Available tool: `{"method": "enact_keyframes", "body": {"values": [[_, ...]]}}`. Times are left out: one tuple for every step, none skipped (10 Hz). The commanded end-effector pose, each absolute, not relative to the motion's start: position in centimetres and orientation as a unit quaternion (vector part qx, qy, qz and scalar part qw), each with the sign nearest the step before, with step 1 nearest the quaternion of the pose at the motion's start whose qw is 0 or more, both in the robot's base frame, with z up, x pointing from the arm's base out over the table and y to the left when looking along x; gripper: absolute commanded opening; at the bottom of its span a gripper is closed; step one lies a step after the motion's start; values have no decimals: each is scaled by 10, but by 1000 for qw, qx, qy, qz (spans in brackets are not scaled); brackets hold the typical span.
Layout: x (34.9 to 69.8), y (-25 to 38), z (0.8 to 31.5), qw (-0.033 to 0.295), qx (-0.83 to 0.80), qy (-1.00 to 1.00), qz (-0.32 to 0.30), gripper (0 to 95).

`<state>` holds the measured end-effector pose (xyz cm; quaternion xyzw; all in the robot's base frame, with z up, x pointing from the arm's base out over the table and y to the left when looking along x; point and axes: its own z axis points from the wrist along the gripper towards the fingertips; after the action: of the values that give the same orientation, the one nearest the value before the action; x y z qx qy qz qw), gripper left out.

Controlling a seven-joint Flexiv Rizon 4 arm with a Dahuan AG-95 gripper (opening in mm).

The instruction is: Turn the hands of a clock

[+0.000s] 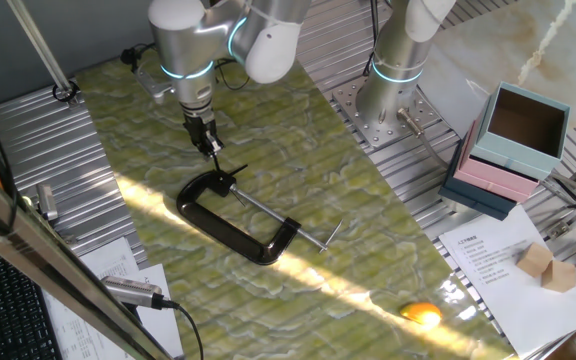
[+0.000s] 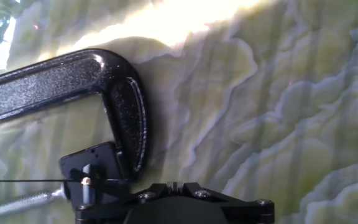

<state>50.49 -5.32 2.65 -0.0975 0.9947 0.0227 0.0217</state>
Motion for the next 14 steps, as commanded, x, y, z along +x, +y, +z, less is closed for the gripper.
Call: {"method": "enact_keyframes", "body": {"values": [[502,-52,26,21,-96,995,24,0],[500,-52,26,20,-96,995,24,0],[498,-51,26,20,-96,995,24,0],[497,-51,26,19,-96,995,24,0],[495,-50,26,18,-94,995,24,0],[493,-50,26,16,-93,995,24,0],[492,-49,26,15,-92,995,24,0],[491,-48,26,15,-91,995,24,0],[490,-47,26,15,-91,995,25,0],[490,-46,26,14,-90,996,25,0],[489,-45,26,12,-89,996,26,0],[489,-45,26,11,-88,996,25,0],[489,-45,26,10,-88,996,25,0],[489,-45,26,9,-88,996,25,0]]}}
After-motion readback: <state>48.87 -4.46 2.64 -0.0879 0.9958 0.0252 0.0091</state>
